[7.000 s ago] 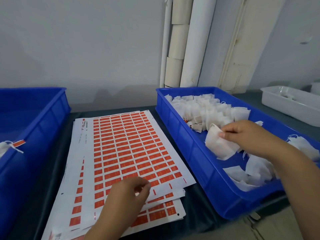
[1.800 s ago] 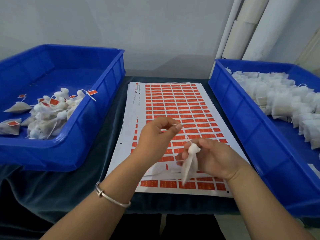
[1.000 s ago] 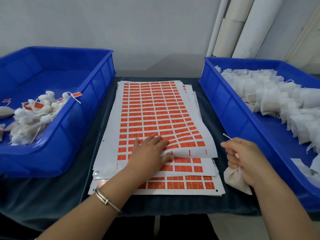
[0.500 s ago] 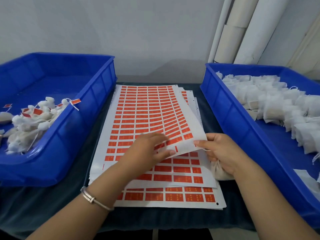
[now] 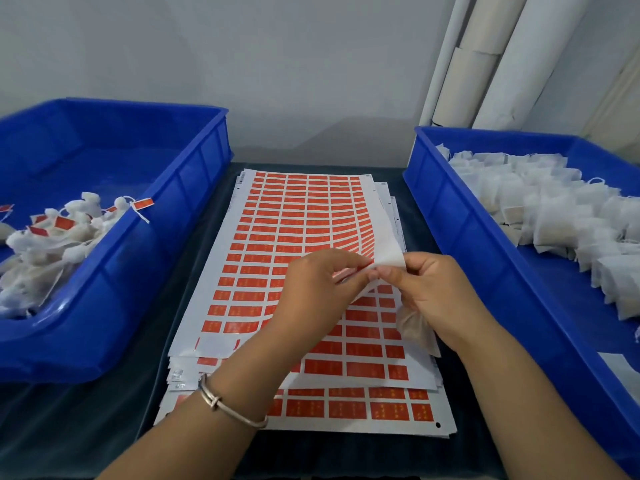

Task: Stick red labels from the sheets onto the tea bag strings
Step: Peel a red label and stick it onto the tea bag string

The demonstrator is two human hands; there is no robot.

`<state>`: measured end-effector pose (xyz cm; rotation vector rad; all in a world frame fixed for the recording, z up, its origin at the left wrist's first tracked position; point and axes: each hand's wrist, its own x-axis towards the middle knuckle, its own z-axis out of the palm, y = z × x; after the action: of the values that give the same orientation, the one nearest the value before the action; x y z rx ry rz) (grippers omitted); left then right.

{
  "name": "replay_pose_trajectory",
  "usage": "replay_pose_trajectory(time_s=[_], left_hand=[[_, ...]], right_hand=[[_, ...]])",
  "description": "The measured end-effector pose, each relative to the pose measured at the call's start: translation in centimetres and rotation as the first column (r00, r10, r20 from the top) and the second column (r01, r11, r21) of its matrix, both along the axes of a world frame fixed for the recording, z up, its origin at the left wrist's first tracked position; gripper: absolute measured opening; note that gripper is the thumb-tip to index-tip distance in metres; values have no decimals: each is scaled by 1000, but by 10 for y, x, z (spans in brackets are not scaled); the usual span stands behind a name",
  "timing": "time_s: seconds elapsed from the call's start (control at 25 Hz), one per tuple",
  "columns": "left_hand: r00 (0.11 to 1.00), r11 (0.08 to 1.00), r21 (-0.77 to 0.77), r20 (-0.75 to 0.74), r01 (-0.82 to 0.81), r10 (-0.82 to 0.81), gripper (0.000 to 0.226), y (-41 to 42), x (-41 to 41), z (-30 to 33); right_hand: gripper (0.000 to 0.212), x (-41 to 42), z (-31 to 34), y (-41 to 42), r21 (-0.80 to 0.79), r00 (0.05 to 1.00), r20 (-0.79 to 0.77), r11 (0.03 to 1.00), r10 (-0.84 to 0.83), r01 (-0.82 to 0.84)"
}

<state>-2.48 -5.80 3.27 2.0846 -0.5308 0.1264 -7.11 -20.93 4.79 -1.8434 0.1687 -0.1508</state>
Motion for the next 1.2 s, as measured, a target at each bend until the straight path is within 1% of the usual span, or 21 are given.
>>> replay_pose_trajectory(time_s=[0.12,0.24,0.36,0.52,0.6,0.68,0.72,0.8,0.88,0.92,1.0,1.08,1.2], left_hand=[[999,1000,-20,-42,-15,14,21,2,2,1],[998,999,-12,-50,-32,32,18,3,1,2],[999,999,-3,-6,-33,33,16,4,1,4],[999,1000,-16,-39,-15,15,13,4,1,5],[997,999,2,-70,-33,33,7,1,1,6],[982,996,-26,-174,-82,76,18,-4,2,4],[958,990,-67,-265,-126,104,21,-5,2,3],[866,947,-190,-479,-260,142,18,-5,4,0],[742,855,-301,-657,-422,134,15,-1,7,-3],[690,804,-335,-713,-491,125,14,1,9,-5],[621,739,-346,-774,-578,122,12,4,15,-11],[576,726,-316,-807,-610,133,14,4,17,-19],[538,711,-310,-835,-631,114,17,3,17,-31]], right_hand=[[12,1,-1,2,-72,999,35,997,-2,4],[19,0,-2,5,-89,998,69,996,13,-7],[20,0,-2,5,-115,996,85,993,16,-6],[16,-1,-4,4,-117,998,56,993,-3,9],[15,-1,-5,4,-127,999,40,992,-20,25],[13,-3,-6,3,-125,999,12,992,-35,37],[11,-4,-6,1,-120,999,-11,992,-45,43],[7,-6,-7,-3,-126,996,-54,990,-68,61],[9,-10,-6,-8,-155,992,-67,983,-111,100],[12,-12,-5,-11,-179,988,-61,975,-142,129],[18,-17,-1,-18,-256,979,-54,950,-197,177],[19,-22,5,-26,-316,970,-75,928,-231,197],[29,-31,19,-37,-382,963,-150,912,-222,150]])
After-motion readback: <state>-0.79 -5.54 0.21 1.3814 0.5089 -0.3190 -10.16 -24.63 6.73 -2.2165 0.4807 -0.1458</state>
